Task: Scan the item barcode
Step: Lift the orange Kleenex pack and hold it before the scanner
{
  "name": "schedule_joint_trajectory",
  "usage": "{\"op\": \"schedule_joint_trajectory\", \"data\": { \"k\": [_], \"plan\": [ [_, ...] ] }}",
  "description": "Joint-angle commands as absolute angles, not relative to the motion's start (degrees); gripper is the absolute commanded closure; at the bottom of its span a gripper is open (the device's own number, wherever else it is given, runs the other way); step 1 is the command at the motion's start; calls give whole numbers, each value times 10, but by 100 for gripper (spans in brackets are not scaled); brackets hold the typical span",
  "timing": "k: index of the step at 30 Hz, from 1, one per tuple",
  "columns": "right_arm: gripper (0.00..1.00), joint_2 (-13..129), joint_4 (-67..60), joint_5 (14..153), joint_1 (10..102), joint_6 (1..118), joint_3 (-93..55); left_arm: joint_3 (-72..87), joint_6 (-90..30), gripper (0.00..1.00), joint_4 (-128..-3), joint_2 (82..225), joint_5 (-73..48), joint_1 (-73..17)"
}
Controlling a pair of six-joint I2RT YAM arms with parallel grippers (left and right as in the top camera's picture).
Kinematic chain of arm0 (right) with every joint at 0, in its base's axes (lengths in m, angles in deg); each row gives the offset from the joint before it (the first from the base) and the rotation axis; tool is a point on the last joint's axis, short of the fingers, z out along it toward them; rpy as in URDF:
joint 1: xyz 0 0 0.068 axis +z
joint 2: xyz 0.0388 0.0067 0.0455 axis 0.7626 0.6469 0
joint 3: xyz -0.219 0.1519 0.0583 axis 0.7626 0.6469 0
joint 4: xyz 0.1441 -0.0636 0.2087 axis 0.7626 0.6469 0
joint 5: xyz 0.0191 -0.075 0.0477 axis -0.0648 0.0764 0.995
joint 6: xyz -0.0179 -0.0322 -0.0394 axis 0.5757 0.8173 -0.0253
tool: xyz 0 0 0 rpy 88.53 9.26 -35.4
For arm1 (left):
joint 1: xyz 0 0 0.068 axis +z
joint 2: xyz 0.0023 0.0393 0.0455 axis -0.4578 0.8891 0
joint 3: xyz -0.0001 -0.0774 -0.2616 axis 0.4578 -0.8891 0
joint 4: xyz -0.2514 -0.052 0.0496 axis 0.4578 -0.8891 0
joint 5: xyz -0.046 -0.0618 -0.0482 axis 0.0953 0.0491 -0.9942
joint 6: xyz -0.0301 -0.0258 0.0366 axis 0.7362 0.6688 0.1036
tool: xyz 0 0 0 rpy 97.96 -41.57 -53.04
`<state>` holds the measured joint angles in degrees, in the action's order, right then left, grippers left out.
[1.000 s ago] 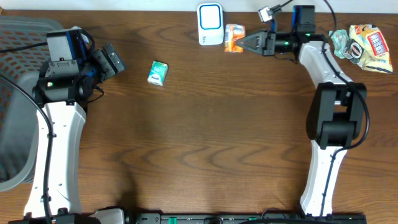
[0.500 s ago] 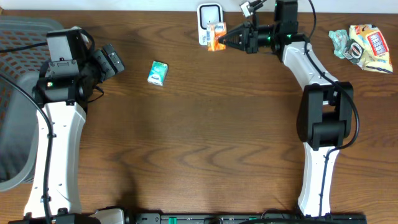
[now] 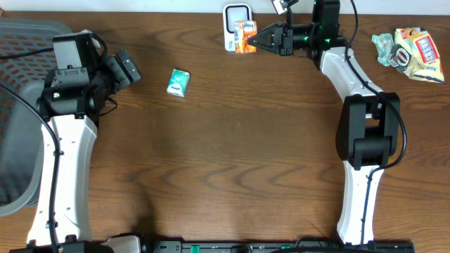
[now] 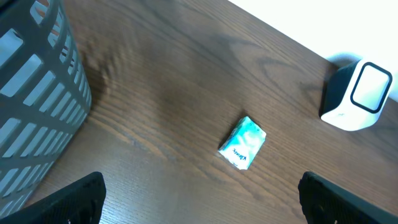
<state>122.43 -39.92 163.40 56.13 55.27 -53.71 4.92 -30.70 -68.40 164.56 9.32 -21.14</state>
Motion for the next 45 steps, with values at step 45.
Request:
{"op": "schedule_joint_trajectory", "data": {
  "k": [45],
  "plan": [
    [99,1268,-258,557,715,1227,-682,51,-309,2,-685,1646,101,-210]
  ]
}}
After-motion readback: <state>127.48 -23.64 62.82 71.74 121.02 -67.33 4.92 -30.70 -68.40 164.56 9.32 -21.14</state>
